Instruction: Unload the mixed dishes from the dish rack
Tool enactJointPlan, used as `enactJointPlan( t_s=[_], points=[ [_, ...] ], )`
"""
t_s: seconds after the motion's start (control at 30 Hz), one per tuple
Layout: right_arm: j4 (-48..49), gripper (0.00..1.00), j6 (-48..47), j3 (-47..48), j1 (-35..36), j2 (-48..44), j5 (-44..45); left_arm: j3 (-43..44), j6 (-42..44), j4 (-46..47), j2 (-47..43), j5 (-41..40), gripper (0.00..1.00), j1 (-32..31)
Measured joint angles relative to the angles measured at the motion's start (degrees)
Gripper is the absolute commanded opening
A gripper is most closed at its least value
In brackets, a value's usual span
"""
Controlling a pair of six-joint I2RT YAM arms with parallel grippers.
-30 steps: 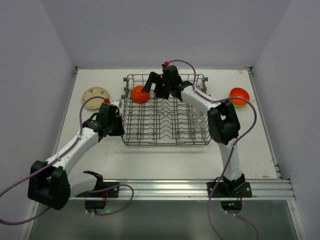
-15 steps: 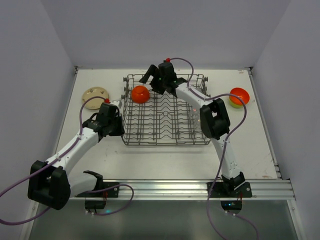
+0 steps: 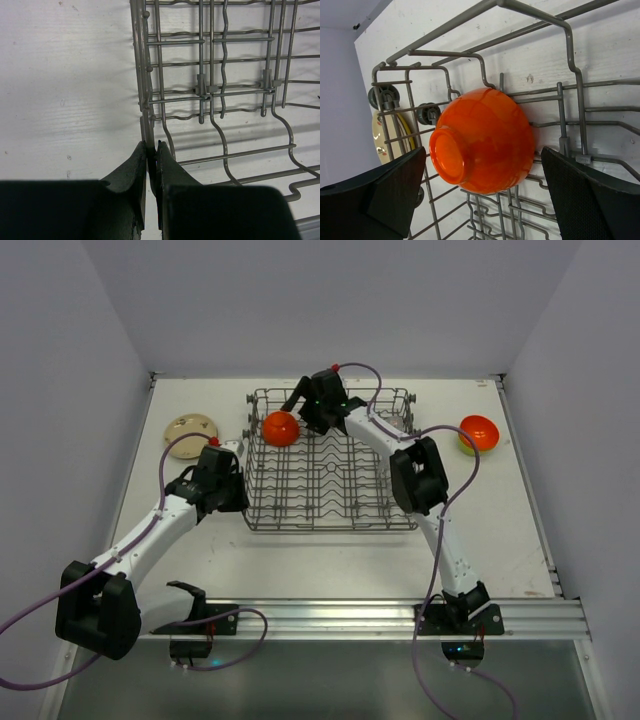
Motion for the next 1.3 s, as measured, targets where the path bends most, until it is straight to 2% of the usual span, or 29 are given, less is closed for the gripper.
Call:
enactJointPlan(
  t_s=[0.6,1.07,1.3],
  points=[
    [1.9,0.99,1.4,2.0,-0.4,4.4,-5.5,0.0,0.0,0.0,0.0,0.1,0.0,0.0],
    [9.0,0.98,1.3,1.8,-0.9,6.3,-12.4,0.0,0.0,-0.1,0.0,0.3,0.0,0.0],
    [9.4,0.96,1.3,1.4,-1.1,6.3,-14.1,0.0,0.0,-0.1,0.0,0.4,0.0,0.0]
  ],
)
